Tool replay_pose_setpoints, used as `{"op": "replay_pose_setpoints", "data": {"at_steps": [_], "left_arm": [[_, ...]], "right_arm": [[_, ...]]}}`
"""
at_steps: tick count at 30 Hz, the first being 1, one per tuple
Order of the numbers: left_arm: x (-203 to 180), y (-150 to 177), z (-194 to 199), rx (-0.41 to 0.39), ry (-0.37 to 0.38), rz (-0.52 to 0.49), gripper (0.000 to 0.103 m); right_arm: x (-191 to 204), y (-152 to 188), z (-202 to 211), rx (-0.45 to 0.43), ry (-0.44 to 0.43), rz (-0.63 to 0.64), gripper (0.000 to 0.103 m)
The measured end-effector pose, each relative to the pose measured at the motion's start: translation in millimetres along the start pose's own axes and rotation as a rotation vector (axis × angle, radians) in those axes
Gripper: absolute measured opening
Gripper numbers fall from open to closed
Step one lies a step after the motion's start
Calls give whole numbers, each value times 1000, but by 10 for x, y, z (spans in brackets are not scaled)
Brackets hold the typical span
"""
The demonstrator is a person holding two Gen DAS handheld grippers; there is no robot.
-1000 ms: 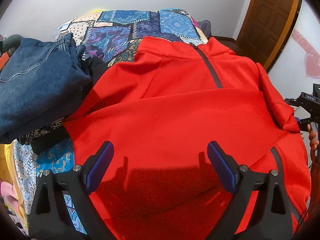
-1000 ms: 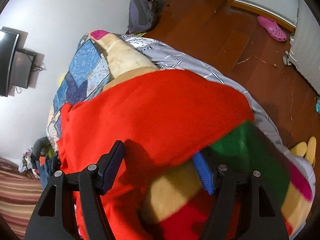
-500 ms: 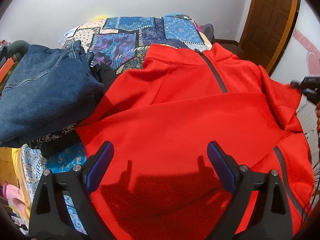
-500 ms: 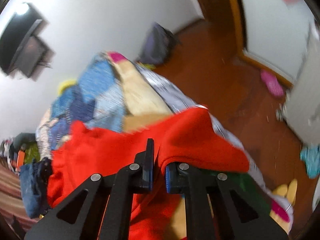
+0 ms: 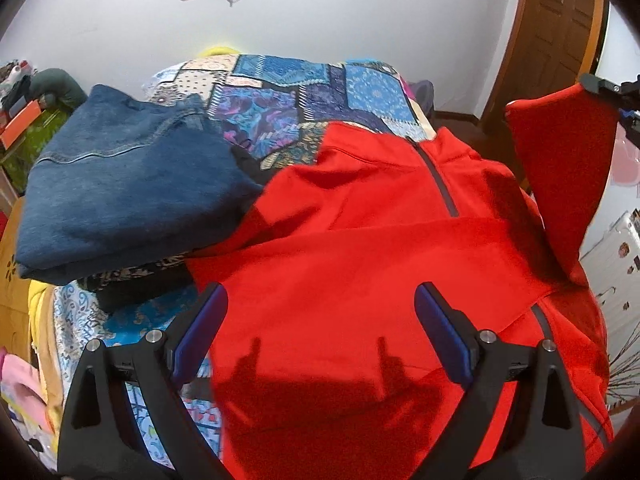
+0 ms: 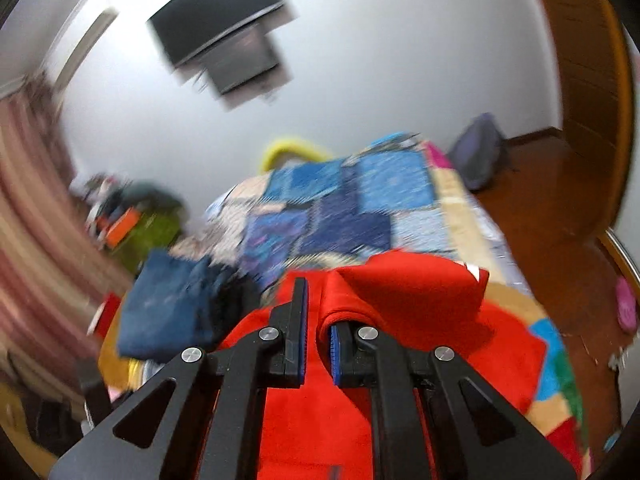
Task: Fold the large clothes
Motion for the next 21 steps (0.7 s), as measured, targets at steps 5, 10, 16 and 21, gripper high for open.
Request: {"op": "replay_pose_setpoints", "data": {"at_steps": [5,10,16,21], "left_arm": [[282,40,52,-6,-16,43,95],[520,153,45,11,-22,95,95],[594,258,13,32,-30,109,95],[548,241,17,33,-36,92,95]], "right_arm": [[299,408,-542,185,-33,84,8],[402,961,-1092,425,-33,134,8],[433,1391,-1238,585,-5,206,8],[462,1446,-1130,661,-38,242,32]]}}
Point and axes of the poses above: each gripper's, at about its wrist camera, not at the fingertips, and z roughly against the way its jaws point, x to its left, y to its underside, the point moved 5 cm from there along -z, roughly the way its jaws point, and after that the axes turned 7 degrees about -y, right-handed, at the moved point
